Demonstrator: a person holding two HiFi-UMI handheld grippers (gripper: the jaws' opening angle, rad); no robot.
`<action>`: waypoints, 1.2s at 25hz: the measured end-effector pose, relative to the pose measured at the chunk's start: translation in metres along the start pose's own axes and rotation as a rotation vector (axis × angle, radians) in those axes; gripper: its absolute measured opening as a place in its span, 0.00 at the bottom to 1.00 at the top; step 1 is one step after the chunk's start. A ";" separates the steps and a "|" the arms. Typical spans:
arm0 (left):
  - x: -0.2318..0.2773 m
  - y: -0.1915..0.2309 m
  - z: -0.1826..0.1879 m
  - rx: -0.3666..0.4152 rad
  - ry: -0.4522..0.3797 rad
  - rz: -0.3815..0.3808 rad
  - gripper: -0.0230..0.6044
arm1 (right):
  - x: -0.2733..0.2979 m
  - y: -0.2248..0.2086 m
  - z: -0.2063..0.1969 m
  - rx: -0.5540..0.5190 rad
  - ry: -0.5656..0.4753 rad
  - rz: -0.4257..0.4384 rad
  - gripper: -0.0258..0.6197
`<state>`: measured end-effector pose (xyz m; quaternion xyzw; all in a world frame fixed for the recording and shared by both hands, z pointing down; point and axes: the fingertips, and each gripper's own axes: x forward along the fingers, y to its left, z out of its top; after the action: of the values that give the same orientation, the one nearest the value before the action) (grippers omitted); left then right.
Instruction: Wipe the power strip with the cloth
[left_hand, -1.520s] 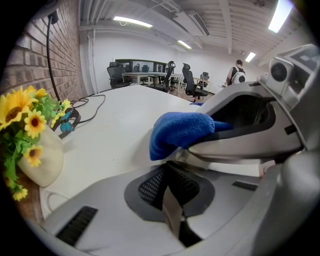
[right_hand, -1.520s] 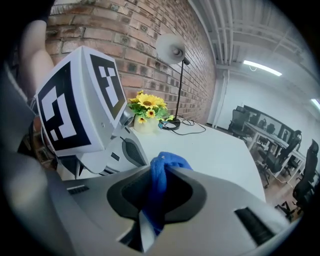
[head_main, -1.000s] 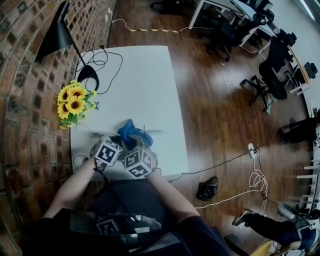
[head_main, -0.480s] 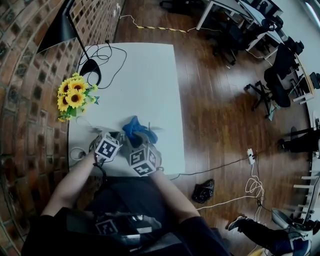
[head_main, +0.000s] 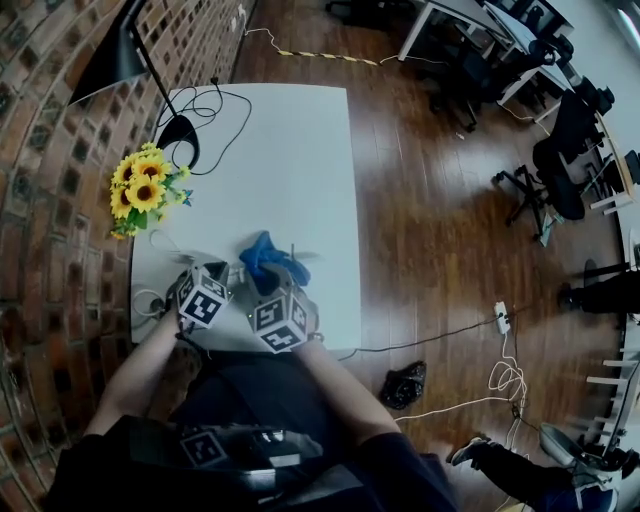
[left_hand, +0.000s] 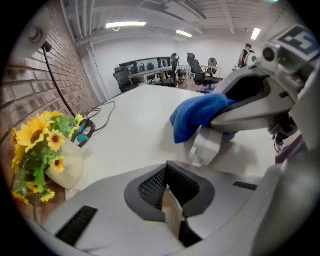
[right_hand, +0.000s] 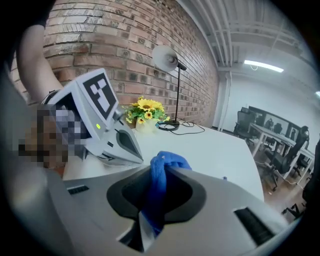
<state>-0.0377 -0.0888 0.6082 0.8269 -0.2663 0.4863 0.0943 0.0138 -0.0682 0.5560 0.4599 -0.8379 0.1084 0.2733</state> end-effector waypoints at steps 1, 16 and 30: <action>-0.009 -0.002 0.001 -0.003 -0.029 -0.011 0.05 | 0.000 0.000 0.000 -0.001 -0.004 0.004 0.13; -0.001 -0.023 -0.004 -0.005 -0.013 0.056 0.05 | -0.006 -0.003 -0.004 -0.014 -0.042 0.037 0.13; 0.000 -0.022 -0.004 -0.024 0.023 0.073 0.05 | -0.039 -0.060 -0.035 0.034 -0.048 -0.044 0.14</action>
<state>-0.0290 -0.0685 0.6124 0.8099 -0.3009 0.4956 0.0894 0.0930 -0.0583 0.5590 0.4854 -0.8319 0.1055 0.2475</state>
